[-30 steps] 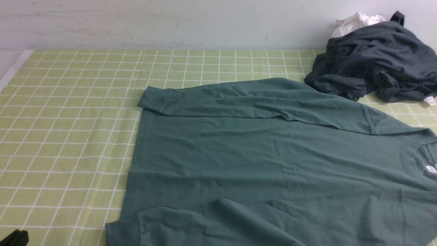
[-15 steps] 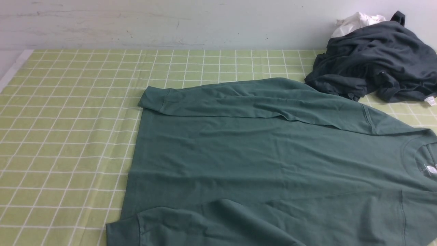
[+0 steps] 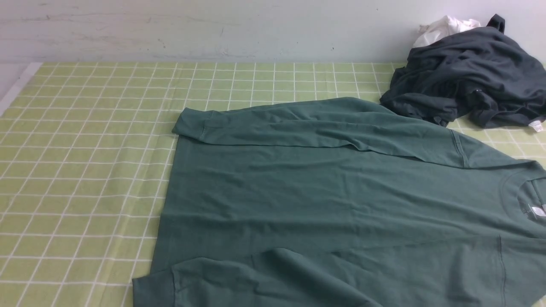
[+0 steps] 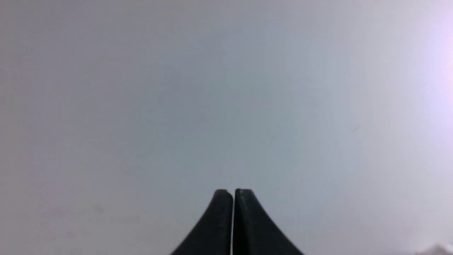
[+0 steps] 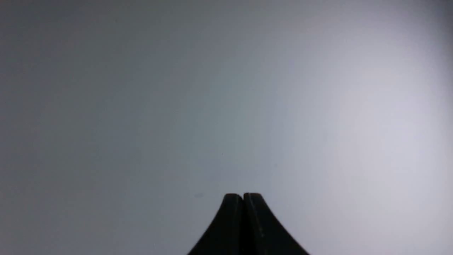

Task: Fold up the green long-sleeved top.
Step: Use the left arm to clamp the cuff closest to it

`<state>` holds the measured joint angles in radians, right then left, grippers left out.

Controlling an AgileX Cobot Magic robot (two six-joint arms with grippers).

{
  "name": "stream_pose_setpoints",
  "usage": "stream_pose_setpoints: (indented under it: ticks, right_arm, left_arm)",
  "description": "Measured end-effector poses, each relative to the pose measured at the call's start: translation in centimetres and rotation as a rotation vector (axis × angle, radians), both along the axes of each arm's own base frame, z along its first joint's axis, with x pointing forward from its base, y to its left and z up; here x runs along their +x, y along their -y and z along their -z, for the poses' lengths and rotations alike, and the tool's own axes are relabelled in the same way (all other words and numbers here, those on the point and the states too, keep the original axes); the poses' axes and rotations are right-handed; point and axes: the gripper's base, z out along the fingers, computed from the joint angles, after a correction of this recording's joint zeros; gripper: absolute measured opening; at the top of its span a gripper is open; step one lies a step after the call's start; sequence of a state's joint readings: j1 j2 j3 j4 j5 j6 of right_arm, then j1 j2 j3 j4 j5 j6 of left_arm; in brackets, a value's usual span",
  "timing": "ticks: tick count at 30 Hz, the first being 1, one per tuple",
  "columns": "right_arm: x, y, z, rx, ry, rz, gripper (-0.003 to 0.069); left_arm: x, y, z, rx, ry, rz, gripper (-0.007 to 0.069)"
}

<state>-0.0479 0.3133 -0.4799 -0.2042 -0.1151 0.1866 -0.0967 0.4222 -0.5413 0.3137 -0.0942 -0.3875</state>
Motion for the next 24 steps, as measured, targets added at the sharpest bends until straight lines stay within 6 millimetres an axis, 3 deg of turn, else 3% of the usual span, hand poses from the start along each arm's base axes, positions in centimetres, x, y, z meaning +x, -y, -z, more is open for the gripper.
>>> stream_pose_setpoints:
  ticks: [2, 6, 11, 14, 18, 22, 24]
  right_arm:
    - [2.5, 0.4, 0.4, -0.001, -0.187, 0.034, -0.0015]
    - [7.2, 0.9, 5.1, 0.049, -0.7, 0.077, -0.0015]
    - [9.5, -0.4, 10.4, 0.069, -1.194, 0.024, -0.0015]
    - [10.5, -1.4, 12.2, -0.001, -1.329, -0.029, -0.0015]
    - [11.7, -2.8, 13.4, -0.061, -1.361, -0.098, -0.0015]
    - [12.2, -3.8, 13.5, -0.036, -1.338, -0.149, -0.0015]
    - [12.2, -3.9, 13.5, -0.015, -1.338, -0.158, -0.0015]
  left_arm:
    - [2.6, 0.1, 1.4, -0.003, -0.166, -0.013, -0.0003]
    - [6.8, 1.2, 6.4, 0.023, -0.613, -0.008, -0.0003]
    - [8.6, 4.9, 12.3, 0.146, -1.135, 0.085, -0.0003]
    - [9.2, 6.7, 14.7, 0.177, -1.292, 0.133, -0.0003]
    - [10.3, 7.6, 17.1, 0.171, -1.422, 0.153, 0.0009]
    - [11.8, 7.3, 18.0, 0.116, -1.486, 0.172, 0.0093]
    - [12.7, 7.0, 18.3, 0.077, -1.503, 0.191, 0.0172]
